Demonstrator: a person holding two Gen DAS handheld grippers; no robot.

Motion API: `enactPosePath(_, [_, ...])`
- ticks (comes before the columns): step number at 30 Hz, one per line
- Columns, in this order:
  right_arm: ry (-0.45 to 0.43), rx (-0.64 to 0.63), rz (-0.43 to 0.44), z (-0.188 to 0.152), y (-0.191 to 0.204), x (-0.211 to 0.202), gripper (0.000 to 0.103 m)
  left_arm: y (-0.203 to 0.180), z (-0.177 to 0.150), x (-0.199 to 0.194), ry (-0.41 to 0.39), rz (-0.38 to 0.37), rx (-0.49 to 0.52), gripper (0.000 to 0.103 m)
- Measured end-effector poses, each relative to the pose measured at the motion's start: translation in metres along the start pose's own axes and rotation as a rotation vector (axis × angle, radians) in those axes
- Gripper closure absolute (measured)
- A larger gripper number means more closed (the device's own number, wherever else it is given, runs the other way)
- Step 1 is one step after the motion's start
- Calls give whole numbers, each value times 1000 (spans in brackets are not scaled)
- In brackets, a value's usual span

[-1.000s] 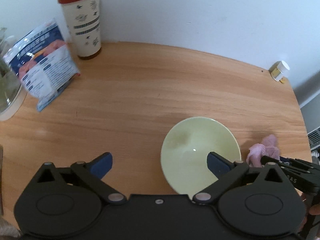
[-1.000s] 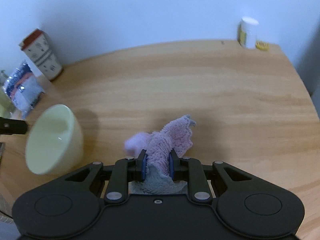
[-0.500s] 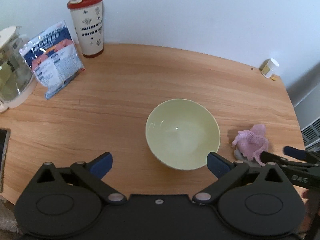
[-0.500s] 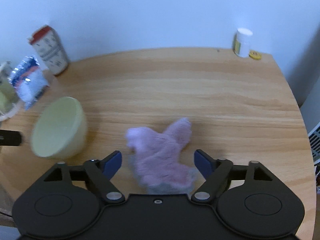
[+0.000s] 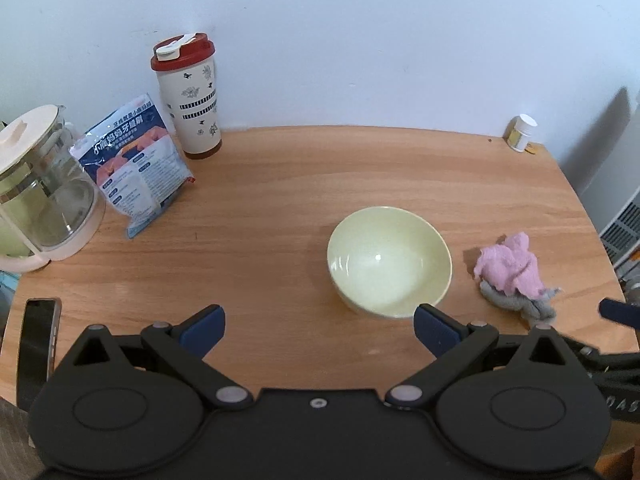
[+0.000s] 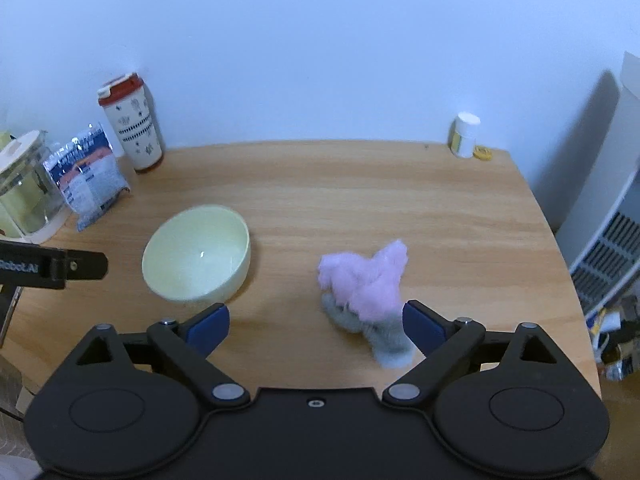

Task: Clean bowl
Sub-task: 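Drop the pink cloth beside the bowl by opening the right gripper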

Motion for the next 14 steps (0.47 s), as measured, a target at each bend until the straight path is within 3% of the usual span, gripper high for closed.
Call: enactPosePath(14, [63,85,-60,-45,3,-17,7,-5,-42,-9,56,-57,10,0])
Point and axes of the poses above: each gripper's, at about its wrist camera, not at the fingertips, and x roughly the way its jaws point, y to its left, z to its top, the point moved 9 cm from there along x, roughly the way its jaws point, and after that the axes turned 4 degrees about -z, right-handed, at the moved point
